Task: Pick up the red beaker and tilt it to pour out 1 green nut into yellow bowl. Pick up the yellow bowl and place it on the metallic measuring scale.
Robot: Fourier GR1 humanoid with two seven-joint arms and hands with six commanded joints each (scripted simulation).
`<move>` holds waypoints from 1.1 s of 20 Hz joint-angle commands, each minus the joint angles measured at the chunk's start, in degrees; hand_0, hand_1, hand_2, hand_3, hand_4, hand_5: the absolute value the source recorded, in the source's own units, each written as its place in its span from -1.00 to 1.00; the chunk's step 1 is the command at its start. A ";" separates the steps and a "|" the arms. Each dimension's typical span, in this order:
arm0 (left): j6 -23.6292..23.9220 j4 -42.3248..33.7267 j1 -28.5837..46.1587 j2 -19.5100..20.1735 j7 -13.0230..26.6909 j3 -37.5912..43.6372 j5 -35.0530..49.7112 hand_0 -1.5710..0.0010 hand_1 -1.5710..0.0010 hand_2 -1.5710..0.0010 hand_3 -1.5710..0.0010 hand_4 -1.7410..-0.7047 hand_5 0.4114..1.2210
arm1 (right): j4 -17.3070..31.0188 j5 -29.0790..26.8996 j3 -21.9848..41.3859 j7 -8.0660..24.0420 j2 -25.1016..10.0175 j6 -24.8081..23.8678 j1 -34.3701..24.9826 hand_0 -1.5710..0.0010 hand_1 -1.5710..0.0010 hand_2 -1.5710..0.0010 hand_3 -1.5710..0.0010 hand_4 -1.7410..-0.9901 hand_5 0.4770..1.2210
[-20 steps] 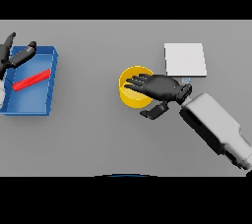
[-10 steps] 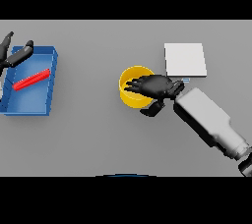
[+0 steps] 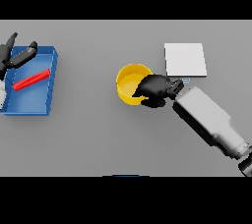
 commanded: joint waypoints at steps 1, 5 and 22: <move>-0.20 -0.04 0.28 0.33 -0.15 0.09 0.04 1.00 1.00 1.00 1.00 0.85 -0.26 | -0.63 -0.31 -0.05 0.49 -0.34 0.38 0.42 -0.63 -0.61 -0.51 -0.31 -0.72 0.81; -0.63 -0.81 0.24 0.99 0.51 0.50 0.56 1.00 1.00 1.00 1.00 0.85 -0.26 | -2.04 -1.26 -0.19 1.43 -1.18 2.35 0.67 -0.85 -0.84 -0.69 -0.49 -0.89 0.92; -1.02 -1.63 0.09 0.85 0.69 1.08 1.86 1.00 1.00 1.00 1.00 0.81 -0.28 | -14.73 -5.58 -6.64 12.85 -6.37 10.04 -0.78 -0.95 -1.00 -0.93 -0.50 -1.00 1.00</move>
